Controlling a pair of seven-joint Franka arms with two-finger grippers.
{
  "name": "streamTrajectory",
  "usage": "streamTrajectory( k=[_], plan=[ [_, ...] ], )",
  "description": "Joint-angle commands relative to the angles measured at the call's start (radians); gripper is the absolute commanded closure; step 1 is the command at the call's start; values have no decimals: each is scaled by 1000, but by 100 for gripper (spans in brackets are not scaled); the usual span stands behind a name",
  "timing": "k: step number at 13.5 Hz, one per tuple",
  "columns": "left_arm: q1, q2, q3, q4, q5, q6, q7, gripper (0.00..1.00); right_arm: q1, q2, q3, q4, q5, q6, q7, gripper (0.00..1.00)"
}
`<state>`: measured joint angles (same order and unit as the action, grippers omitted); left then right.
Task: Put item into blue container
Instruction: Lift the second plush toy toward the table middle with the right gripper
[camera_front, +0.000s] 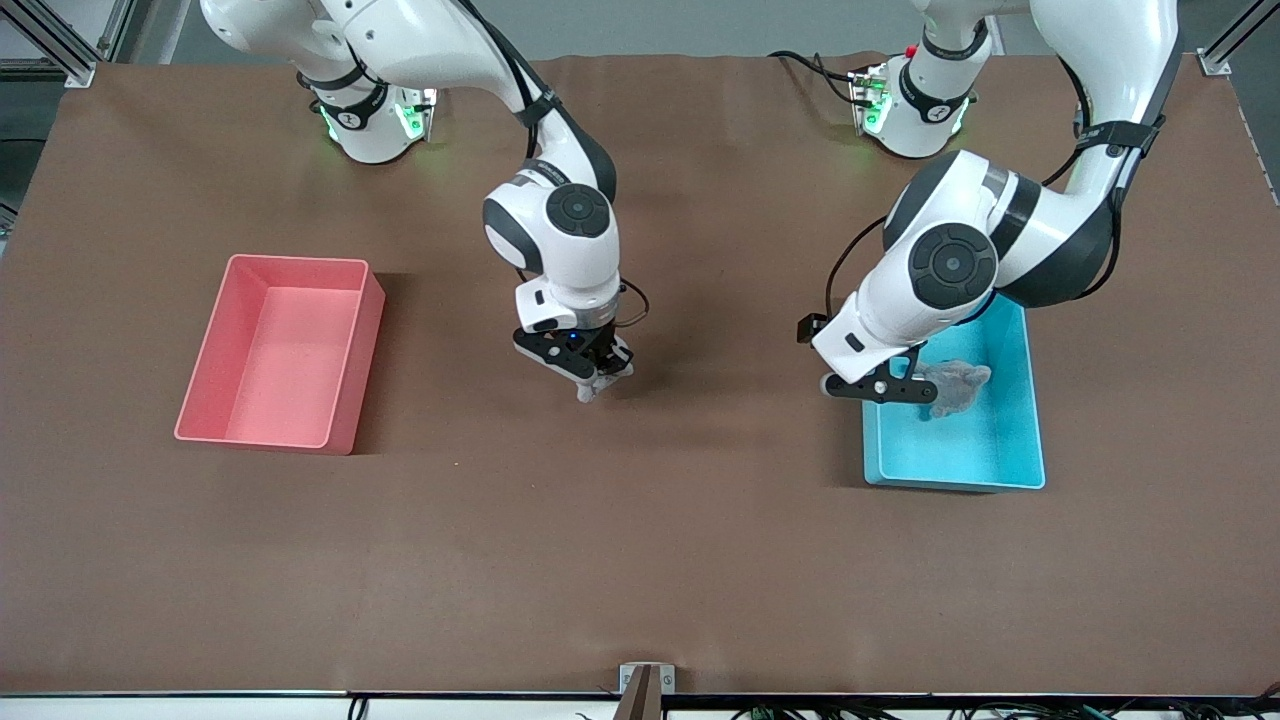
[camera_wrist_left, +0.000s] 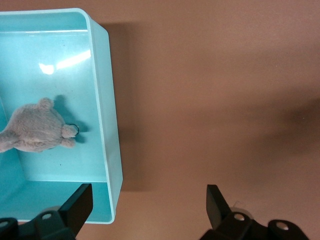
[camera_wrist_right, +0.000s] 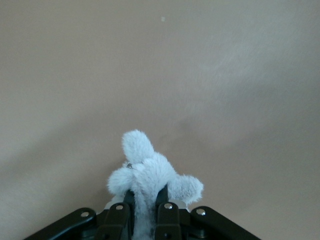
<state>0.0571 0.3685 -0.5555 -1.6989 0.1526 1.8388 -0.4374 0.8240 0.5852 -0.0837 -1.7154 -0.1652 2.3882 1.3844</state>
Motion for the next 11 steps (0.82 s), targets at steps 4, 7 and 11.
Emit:
streamTrajectory(
  k=[4, 7, 11],
  plan=[
    [1, 4, 0, 28, -5, -18, 8, 0, 43, 116, -10, 100, -31, 5, 39, 95],
    [3, 4, 2, 28, -4, -18, 8, 0, 46, 125, -10, 102, -30, 19, 39, 1],
    [3, 4, 0, 28, -4, -18, 5, 0, 34, 111, -10, 132, -14, 8, 32, 0]
  ],
)
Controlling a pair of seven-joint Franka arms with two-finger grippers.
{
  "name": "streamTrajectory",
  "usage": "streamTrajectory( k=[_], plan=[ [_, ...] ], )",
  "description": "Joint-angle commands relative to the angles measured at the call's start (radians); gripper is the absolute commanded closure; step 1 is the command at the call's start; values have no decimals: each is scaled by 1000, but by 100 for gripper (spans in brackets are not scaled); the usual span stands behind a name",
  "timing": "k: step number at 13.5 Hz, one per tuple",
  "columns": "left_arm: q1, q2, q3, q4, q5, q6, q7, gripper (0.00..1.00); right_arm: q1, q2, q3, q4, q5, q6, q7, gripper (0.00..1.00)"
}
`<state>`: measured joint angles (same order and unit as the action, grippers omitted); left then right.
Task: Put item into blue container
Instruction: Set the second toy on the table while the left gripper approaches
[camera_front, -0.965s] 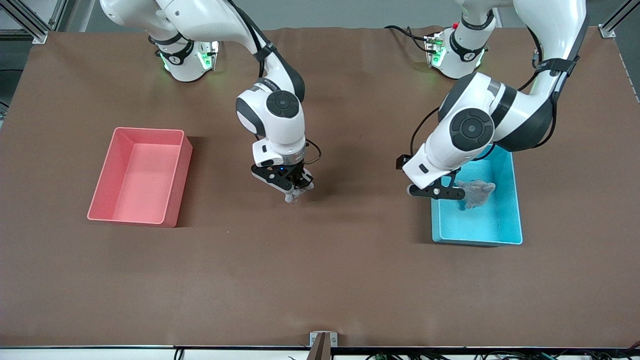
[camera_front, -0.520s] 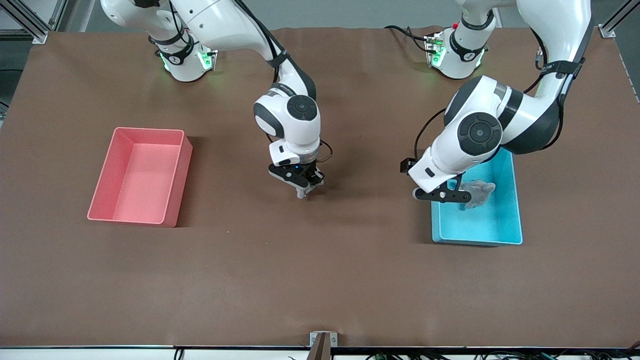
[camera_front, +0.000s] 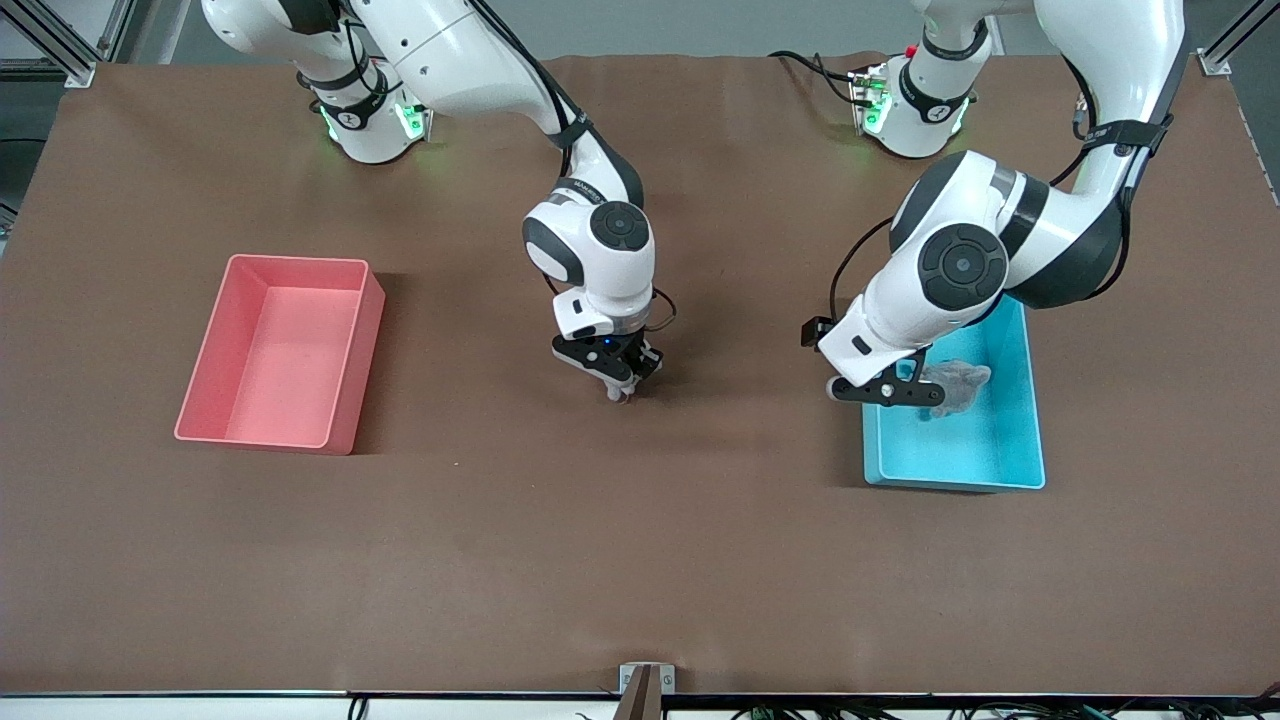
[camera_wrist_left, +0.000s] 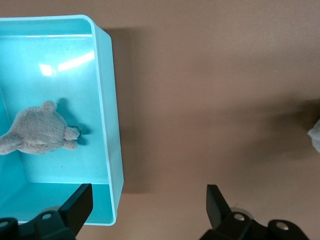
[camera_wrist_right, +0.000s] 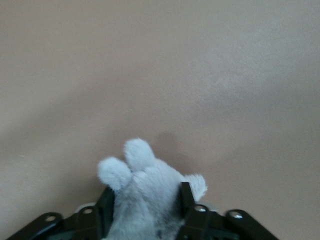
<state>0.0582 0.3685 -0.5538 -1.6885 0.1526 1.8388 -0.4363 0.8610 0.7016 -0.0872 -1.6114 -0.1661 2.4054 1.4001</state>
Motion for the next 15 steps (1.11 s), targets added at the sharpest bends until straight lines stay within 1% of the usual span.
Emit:
streamTrajectory(
  k=[1, 2, 5, 6, 7, 9, 10, 12, 14, 15],
  plan=[
    [2, 4, 0, 18, -5, -18, 1, 0, -13, -10, -8, 33, -13, -17, 14, 0],
    [-1, 6, -1, 24, -11, -16, -4, 0, -32, -16, -6, 31, -13, -22, 13, 0],
    [-17, 23, -5, 35, -15, -3, -13, 0, -80, -74, -3, 30, -12, -89, -6, 0],
    [-29, 36, -6, 49, -36, 3, -36, 0, -95, -92, -2, 27, -10, -100, -38, 0],
    [-38, 56, -6, 62, -62, 13, -67, 0, -117, -112, -2, 24, 17, -118, -91, 0],
    [-76, 96, -6, 88, -102, 57, -137, 0, -158, -163, -5, 24, 121, -185, -246, 0],
    [-104, 121, -6, 104, -107, 82, -180, 0, -190, -192, -5, 24, 147, -236, -332, 0],
    [-174, 202, -5, 159, -105, 164, -289, 0, -259, -256, -3, 22, 175, -336, -464, 0],
    [-247, 269, -2, 211, -100, 241, -396, 0, -365, -325, -5, 21, 244, -464, -663, 0],
    [-276, 298, 0, 225, -99, 279, -441, 0, -426, -349, -5, 21, 261, -521, -775, 0]
  ],
)
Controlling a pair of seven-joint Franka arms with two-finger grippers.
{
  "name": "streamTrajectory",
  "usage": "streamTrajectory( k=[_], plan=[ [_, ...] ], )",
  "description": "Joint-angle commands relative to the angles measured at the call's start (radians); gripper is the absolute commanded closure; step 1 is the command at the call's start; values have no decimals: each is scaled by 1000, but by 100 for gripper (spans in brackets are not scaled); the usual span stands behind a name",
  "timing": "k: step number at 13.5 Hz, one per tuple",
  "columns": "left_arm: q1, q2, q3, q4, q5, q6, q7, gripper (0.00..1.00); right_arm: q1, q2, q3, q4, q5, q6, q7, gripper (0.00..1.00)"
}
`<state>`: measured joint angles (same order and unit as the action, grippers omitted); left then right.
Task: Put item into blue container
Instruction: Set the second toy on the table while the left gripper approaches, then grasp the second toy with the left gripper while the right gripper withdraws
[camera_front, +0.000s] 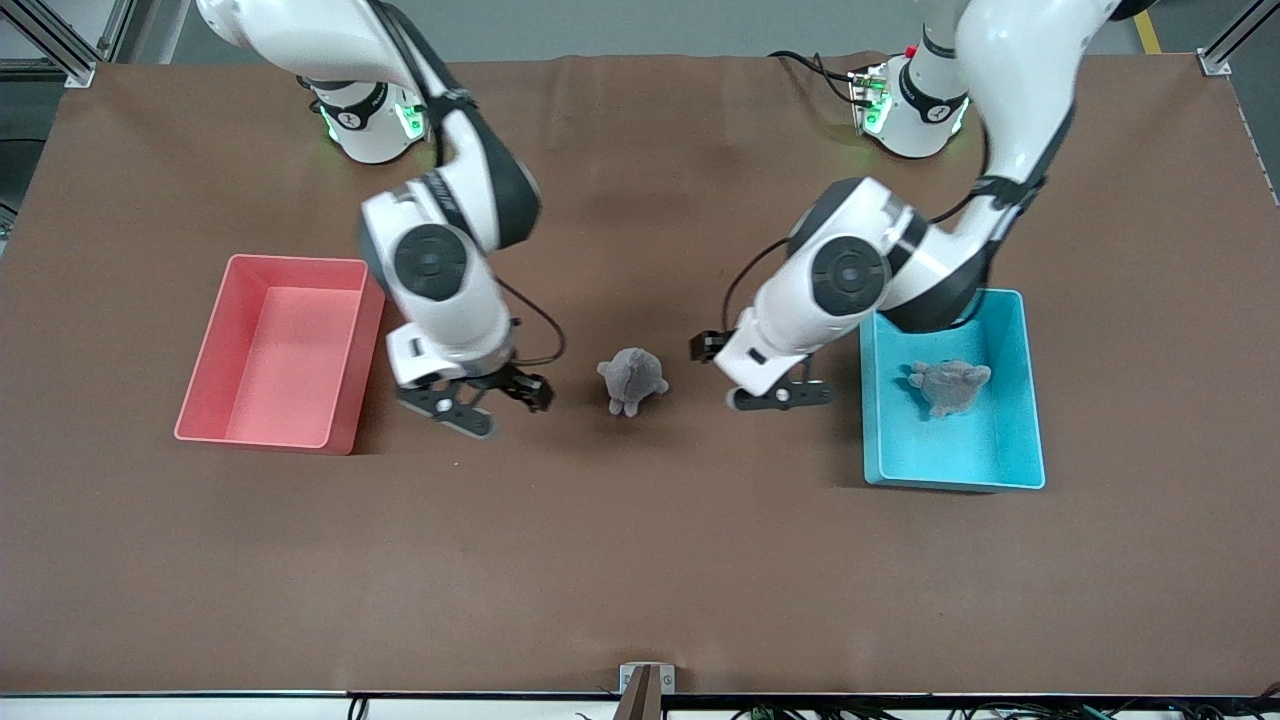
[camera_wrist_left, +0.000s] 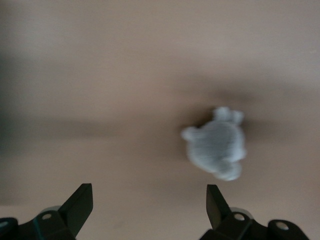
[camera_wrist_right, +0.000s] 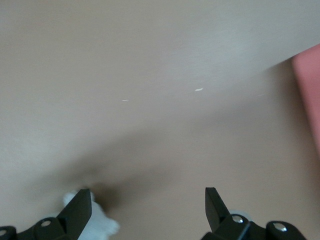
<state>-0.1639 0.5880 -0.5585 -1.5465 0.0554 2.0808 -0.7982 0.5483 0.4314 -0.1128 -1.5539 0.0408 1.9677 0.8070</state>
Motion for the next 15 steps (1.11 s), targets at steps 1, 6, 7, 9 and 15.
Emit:
streamTrajectory(
  k=[1, 6, 7, 9, 15],
  plan=[
    [-74, 96, 5, 86, -2, 83, -107, 0, -172, -94, 19, -37, 54, -143, -309, 0],
    [-117, 173, 8, 85, 0, 240, -137, 0, -376, -118, 15, -37, 44, -260, -641, 0],
    [-118, 185, 8, 85, 0, 249, -137, 0, -405, -120, 15, -37, 44, -268, -693, 0],
    [-143, 206, 26, 85, 3, 260, -134, 0, -467, -118, 15, -38, 44, -274, -782, 0],
    [-304, 239, 175, 85, -2, 260, -136, 0, -548, -115, 15, -40, 41, -273, -914, 0]
  ],
)
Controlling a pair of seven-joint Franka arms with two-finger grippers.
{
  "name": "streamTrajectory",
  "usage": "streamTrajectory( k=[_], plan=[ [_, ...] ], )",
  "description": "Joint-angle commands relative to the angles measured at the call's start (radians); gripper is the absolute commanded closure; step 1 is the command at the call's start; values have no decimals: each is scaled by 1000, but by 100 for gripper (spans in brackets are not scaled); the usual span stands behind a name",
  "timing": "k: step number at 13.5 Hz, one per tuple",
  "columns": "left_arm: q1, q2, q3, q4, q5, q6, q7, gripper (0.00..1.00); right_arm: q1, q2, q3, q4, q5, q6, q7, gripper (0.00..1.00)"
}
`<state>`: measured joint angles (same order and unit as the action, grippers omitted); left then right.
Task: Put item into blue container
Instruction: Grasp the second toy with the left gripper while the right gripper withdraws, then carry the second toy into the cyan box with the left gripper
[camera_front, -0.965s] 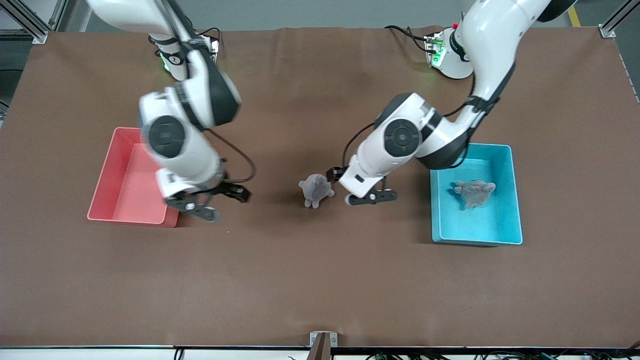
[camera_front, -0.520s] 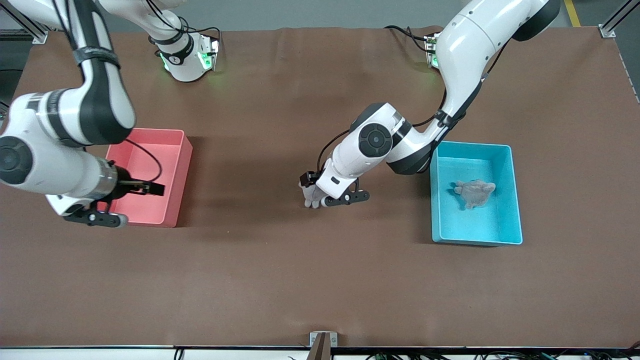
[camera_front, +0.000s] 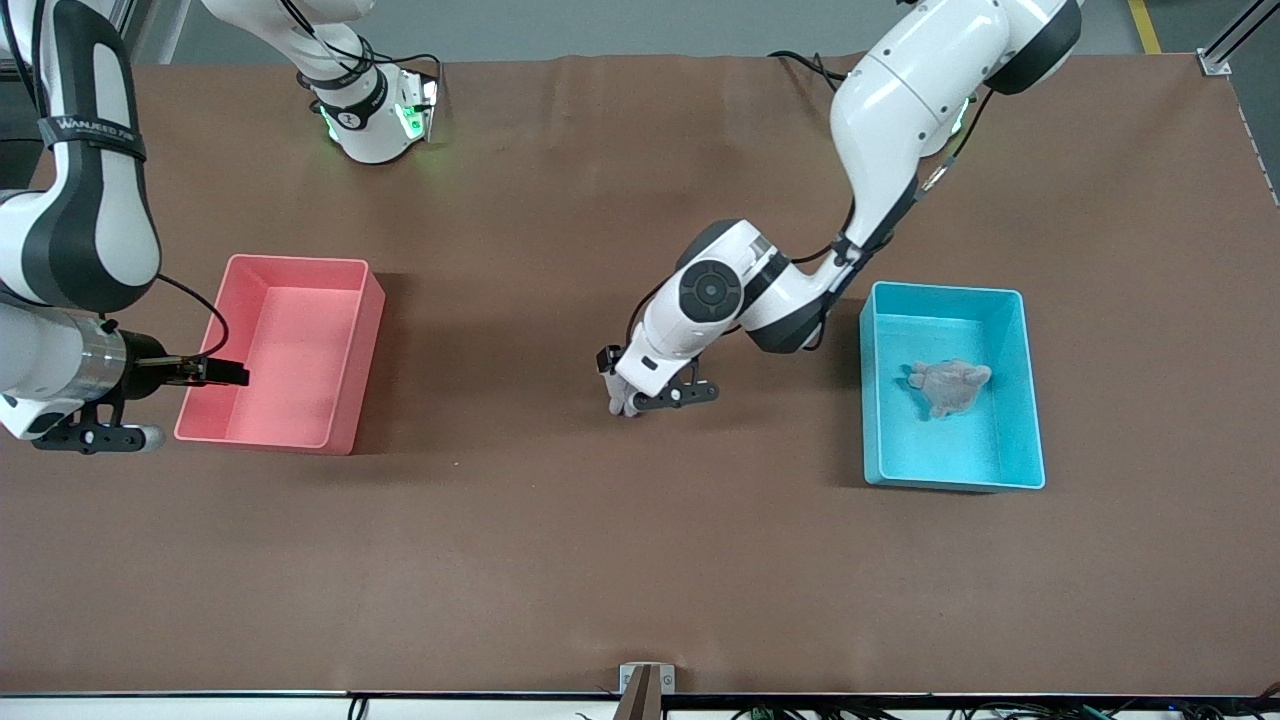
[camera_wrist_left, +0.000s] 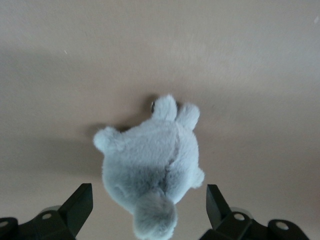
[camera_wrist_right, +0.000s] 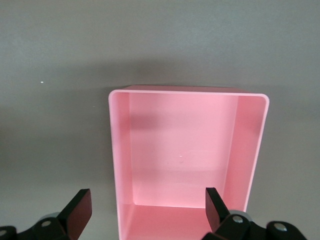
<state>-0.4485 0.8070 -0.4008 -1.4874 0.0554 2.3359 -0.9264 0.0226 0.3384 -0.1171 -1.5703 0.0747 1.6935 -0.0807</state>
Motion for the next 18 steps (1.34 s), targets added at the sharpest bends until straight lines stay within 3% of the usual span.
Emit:
streamTrajectory(
  k=[1, 5, 8, 10, 15, 16, 18],
  plan=[
    [-19, 26, 17, 25, 0, 5, -8, 0, -27, -22, 17, -19, 5, 0, -33, 0],
    [-16, 37, 20, 27, 0, 6, -3, 3, -32, -24, 17, 28, -7, -37, -21, 0],
    [-22, 44, 43, 25, 0, 23, 0, 6, -24, -24, 23, 79, 5, -93, 94, 0],
    [-29, 47, 45, 27, 0, 23, 1, 20, -23, -24, 25, 104, 8, -115, 119, 0],
    [-27, 41, 45, 25, 0, 23, 4, 68, -29, -22, 22, 156, 7, -163, 130, 0],
    [-27, 37, 43, 25, 0, 23, 1, 74, -30, -22, 20, 159, 4, -163, 130, 0],
    [-21, 9, 43, 25, 4, 17, 0, 77, -33, -21, 19, 159, 2, -163, 131, 0]
  ],
)
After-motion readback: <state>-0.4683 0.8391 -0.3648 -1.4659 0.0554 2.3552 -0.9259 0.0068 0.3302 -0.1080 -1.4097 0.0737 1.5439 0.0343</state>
